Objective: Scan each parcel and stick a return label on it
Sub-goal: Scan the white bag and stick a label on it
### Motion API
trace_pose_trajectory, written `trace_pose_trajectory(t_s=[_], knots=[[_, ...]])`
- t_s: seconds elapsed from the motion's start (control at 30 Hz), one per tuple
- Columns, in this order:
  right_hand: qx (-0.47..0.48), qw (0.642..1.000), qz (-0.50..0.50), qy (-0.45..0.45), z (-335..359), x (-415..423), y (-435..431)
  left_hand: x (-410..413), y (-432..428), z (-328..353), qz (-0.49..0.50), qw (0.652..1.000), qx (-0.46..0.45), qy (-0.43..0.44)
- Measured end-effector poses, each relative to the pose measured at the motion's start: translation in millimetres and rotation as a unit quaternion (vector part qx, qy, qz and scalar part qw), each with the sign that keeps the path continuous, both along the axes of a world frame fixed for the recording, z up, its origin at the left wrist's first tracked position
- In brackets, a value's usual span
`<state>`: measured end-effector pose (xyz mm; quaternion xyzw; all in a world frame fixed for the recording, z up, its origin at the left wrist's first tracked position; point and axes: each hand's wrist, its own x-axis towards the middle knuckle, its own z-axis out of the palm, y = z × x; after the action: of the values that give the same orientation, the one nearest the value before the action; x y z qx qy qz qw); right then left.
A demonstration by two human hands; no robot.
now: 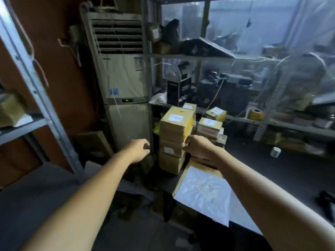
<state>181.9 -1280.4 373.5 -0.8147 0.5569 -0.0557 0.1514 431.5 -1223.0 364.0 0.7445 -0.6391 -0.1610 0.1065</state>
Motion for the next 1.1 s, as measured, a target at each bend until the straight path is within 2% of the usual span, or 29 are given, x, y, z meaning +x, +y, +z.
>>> trace_pose_trajectory(t_s=[0.2,0.43,0.53,0.73,0.93,1.1], knots=[[0.024,0.999,-0.045,0.018,-43,-139,-27,-128,-47,-49,-0.04,0.999,0.022,0.022],[0.078,0.992,-0.098,-0.012,-114,-219,-58,-188,-81,-109,-0.041,0.994,0.092,0.036],[0.088,0.991,-0.1,-0.024,-152,-229,-68,-195,-94,-144,-0.032,0.993,0.108,0.036],[0.162,0.98,-0.114,-0.003,-219,-215,-104,-185,-126,-212,-0.003,0.986,0.153,0.063],[0.185,0.975,-0.121,0.03,-271,-189,-135,-168,-151,-265,-0.008,0.982,0.172,0.08],[0.231,0.963,-0.125,0.06,-298,-184,-142,-165,-151,-291,-0.006,0.982,0.185,0.048]])
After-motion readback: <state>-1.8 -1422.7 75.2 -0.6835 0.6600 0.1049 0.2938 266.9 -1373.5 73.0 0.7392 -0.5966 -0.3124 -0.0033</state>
